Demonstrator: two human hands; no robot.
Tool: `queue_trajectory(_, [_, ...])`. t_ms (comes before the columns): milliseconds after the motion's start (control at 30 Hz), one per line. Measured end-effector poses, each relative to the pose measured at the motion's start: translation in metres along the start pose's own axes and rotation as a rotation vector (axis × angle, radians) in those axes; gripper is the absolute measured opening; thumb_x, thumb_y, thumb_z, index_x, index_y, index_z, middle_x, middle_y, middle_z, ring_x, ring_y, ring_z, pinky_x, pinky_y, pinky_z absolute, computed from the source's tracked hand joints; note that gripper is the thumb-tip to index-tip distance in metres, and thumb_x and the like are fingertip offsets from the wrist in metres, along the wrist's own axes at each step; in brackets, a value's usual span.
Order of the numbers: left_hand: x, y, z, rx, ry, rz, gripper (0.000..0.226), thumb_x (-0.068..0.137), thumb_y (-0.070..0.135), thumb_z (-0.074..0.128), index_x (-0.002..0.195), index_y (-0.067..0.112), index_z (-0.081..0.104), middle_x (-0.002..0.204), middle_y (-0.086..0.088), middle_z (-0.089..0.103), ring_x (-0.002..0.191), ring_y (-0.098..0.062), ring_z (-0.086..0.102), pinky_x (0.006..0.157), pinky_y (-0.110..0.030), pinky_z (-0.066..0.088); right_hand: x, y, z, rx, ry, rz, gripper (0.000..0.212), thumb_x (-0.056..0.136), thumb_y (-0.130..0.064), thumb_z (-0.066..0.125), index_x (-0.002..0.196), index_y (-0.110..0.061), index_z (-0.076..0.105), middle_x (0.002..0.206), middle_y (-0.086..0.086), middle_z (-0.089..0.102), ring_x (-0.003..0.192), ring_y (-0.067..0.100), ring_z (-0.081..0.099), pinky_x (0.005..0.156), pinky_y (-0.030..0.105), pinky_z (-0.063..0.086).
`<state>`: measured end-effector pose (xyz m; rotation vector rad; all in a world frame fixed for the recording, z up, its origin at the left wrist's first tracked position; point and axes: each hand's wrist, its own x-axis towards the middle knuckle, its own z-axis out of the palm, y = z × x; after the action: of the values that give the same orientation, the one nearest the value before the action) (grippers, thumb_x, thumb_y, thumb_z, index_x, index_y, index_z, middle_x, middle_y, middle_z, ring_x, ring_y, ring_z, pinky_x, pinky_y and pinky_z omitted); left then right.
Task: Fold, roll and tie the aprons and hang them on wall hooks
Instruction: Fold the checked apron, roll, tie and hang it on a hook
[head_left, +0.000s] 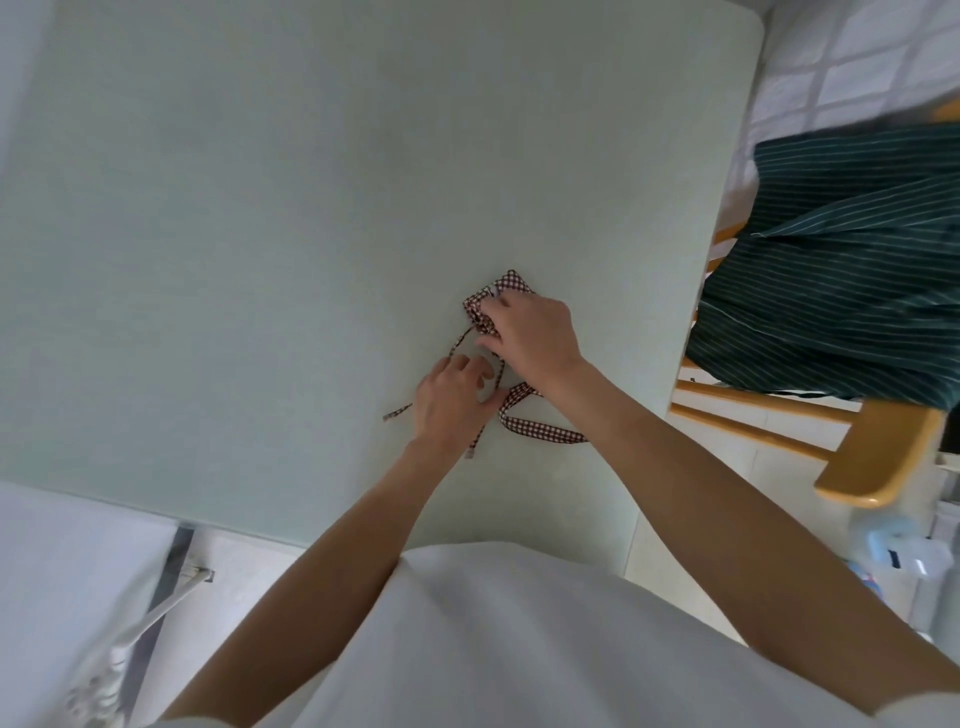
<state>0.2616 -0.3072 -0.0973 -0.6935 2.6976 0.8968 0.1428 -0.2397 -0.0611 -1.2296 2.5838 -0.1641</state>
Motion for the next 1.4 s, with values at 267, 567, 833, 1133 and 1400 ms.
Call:
queue_trajectory(267, [0.006,-0.008,-0.005,0.14,-0.03,0.003,0.023,0.096,0.032,0.044,0.105,0.018,0.061,0.104,0.001,0.064,0.101,-0.019,0.054,0.069,-0.032,0.044,-0.002,-0.003,0.001,-0.069,0.008,0.019,0.037,0.075,0.008,0.058,0.11,-0.004,0.058,0.1,0.015,0.06,0.087,0.034,0.058,0.051,0.029,0.029])
queue_trajectory(567, [0.037,-0.03,-0.045,0.099,0.11,-0.04,0.02,0.096,0.027,0.046,0.104,0.013,0.058,0.103,-0.004,0.06,0.1,-0.023,0.054,0.067,-0.036,0.044,-0.01,-0.015,0.001,-0.055,-0.014,0.025,0.028,0.062,-0.001,0.077,0.088,-0.006,0.065,0.08,0.012,0.062,0.061,0.03,0.059,0.046,0.024,0.027])
queue_trajectory(833, [0.019,-0.044,-0.031,0.101,0.134,0.07,0.011,0.09,0.022,0.059,0.091,0.011,0.061,0.087,-0.006,0.061,0.082,-0.029,0.056,0.063,-0.034,0.04,0.01,-0.015,0.002,-0.264,0.03,-0.257,0.024,0.056,0.002,0.078,0.066,-0.012,0.061,0.061,0.002,0.057,0.061,0.021,0.056,0.059,0.026,0.045])
queue_trajectory(1133, [0.016,-0.033,-0.051,-0.224,0.155,-0.091,0.012,0.092,0.026,0.055,0.098,0.017,0.06,0.091,0.002,0.069,0.085,-0.019,0.064,0.071,-0.032,0.047,0.013,-0.026,0.003,0.001,-0.138,-0.212,0.015,0.084,-0.003,0.06,0.097,0.001,0.055,0.091,0.017,0.06,0.088,0.031,0.056,0.061,0.033,0.037])
queue_trajectory(1400, [0.01,-0.027,-0.078,-0.671,0.219,-0.226,0.021,0.099,0.028,0.037,0.1,0.02,0.057,0.086,0.008,0.07,0.079,-0.003,0.064,0.072,-0.021,0.046,0.015,-0.025,0.011,0.524,-0.196,0.011,0.028,0.092,-0.029,0.057,0.083,-0.004,0.066,0.07,0.005,0.058,0.062,0.016,0.051,0.058,0.03,0.036])
